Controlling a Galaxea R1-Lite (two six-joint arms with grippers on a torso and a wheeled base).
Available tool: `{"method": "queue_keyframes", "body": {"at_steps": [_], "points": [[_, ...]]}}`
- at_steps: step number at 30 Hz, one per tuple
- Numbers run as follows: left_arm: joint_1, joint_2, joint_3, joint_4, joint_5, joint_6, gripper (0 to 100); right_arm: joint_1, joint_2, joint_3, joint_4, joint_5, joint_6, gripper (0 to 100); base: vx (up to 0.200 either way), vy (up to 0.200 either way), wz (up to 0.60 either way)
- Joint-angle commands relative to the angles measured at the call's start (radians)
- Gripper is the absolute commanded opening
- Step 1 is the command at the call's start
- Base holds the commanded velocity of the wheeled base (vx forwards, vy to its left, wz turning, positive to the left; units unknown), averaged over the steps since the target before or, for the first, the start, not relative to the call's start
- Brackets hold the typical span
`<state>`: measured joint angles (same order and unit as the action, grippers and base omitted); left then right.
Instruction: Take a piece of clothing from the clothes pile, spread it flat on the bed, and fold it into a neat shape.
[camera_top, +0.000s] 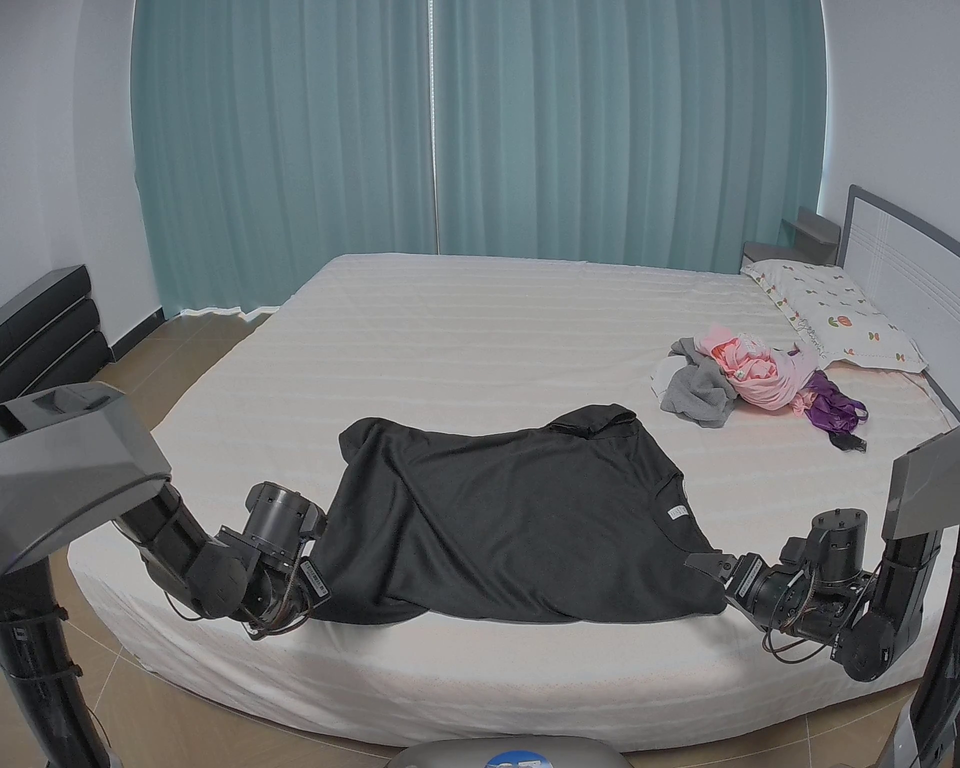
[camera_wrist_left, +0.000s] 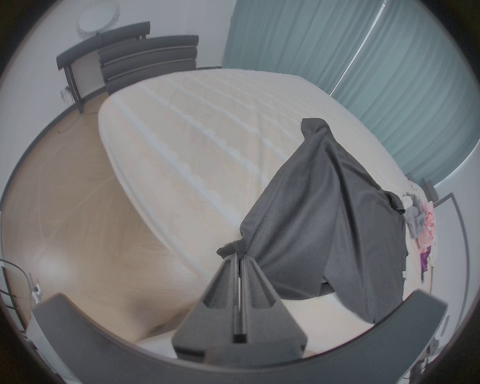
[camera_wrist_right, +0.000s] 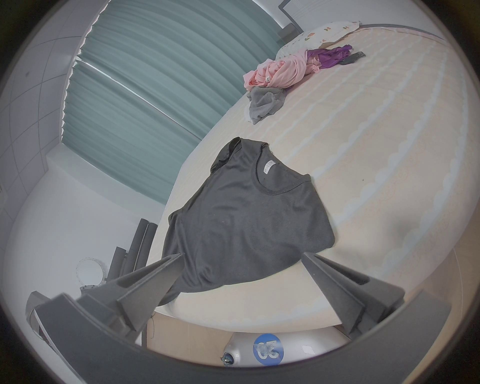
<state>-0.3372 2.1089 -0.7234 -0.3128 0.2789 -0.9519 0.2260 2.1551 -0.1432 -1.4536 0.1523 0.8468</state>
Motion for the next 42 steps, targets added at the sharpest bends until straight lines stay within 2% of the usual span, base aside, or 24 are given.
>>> {"method": "queue_keyframes", "body": {"at_steps": [1,7,12,18,26,27,35,42], "points": [[0.014,-0.099,0.029,0.067,0.029,0.042,0,-0.002,0.023,0.002,-0.002,-0.014,-0.002,100,0.0,0.0,0.0],[0.046,-0.121,0.036,0.087,0.032,0.074,0,-0.005,0.046,-0.001,-0.001,-0.059,-0.023,100,0.0,0.0,0.0],[0.099,-0.181,0.061,0.087,0.04,0.145,0,-0.007,0.126,-0.01,-0.01,-0.146,-0.107,100,0.0,0.0,0.0],[0.106,-0.13,0.052,0.08,0.039,0.144,0,-0.005,0.184,-0.004,-0.057,-0.171,-0.12,100,0.0,0.0,0.0],[0.113,-0.081,0.044,0.077,0.028,0.142,0,-0.008,0.218,-0.033,-0.059,-0.163,-0.12,100,0.0,0.0,0.0],[0.112,-0.079,0.044,0.077,0.022,0.142,0,-0.01,0.224,-0.038,-0.06,-0.162,-0.12,0,0.0,0.0,0.0],[0.118,-0.079,0.035,0.041,-0.012,0.139,0,-0.019,0.193,-0.062,-0.062,-0.158,-0.109,0,0.0,0.0,0.0],[0.13,-0.05,0.021,-0.048,-0.018,0.128,0,-0.05,0.186,-0.211,-0.042,-0.157,-0.101,0,0.0,0.0,0.0]]}}
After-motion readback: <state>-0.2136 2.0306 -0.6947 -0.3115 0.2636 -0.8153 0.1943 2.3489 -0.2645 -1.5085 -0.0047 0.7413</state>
